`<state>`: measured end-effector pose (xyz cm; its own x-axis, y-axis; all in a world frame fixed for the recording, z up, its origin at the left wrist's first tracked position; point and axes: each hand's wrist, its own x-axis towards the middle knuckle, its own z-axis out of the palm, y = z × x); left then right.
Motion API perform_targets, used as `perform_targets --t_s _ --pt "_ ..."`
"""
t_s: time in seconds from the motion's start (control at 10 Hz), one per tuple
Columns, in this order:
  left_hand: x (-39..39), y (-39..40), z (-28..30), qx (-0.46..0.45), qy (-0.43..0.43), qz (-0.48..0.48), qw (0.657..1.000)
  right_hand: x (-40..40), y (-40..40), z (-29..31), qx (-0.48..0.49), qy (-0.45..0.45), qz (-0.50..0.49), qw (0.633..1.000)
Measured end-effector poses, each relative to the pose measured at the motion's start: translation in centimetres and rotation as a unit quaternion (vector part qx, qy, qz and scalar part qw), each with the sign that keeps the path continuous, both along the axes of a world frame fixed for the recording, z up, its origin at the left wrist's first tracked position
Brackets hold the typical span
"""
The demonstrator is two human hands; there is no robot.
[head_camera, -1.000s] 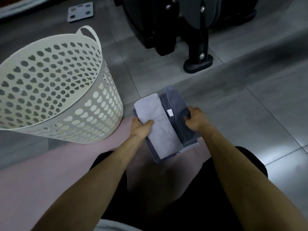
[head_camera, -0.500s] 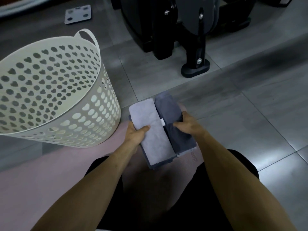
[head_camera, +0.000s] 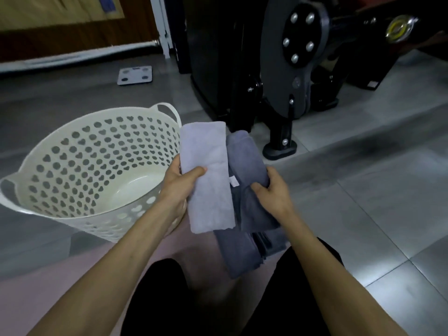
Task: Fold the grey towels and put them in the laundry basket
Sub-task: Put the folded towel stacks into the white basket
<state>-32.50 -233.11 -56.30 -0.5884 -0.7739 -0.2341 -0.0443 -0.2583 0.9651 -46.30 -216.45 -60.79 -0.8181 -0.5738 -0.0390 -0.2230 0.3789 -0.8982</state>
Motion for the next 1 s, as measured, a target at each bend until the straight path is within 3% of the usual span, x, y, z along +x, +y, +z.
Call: perform_targets --t_s 0.2,0.3,0.5,0.7,0.9,1.0 --pt "6.6 -6.1 5.6 0.037 0.072 0.035 0.996 4.1 -6.9 7.2 -0.089 -0.028 0.027 0.995" --pt "9.7 -10.5 6.3 0.029 0.057 0.048 0.997 6.0 -12.0 9.1 -0.107 -0.052 0.041 0.992" --pt "12.9 -20.2 4.4 0.032 -0.033 0.084 0.995 7.6 -23.2 9.9 -0.041 -0.063 0.083 0.994" --pt "10.8 -29.1 -4.8 0.110 -0.173 0.081 0.975 6.4 -33.2 4.2 0.110 -0.030 0.089 0.989" --pt "7.3 -33.2 -13.7 0.177 -0.372 0.145 0.899 5.0 -38.4 -4.5 0.264 -0.069 0.106 0.956" --pt "6.3 -34.3 -16.2 0.145 -0.446 0.072 0.880 4.3 -38.2 -7.1 0.294 -0.108 0.088 0.946"
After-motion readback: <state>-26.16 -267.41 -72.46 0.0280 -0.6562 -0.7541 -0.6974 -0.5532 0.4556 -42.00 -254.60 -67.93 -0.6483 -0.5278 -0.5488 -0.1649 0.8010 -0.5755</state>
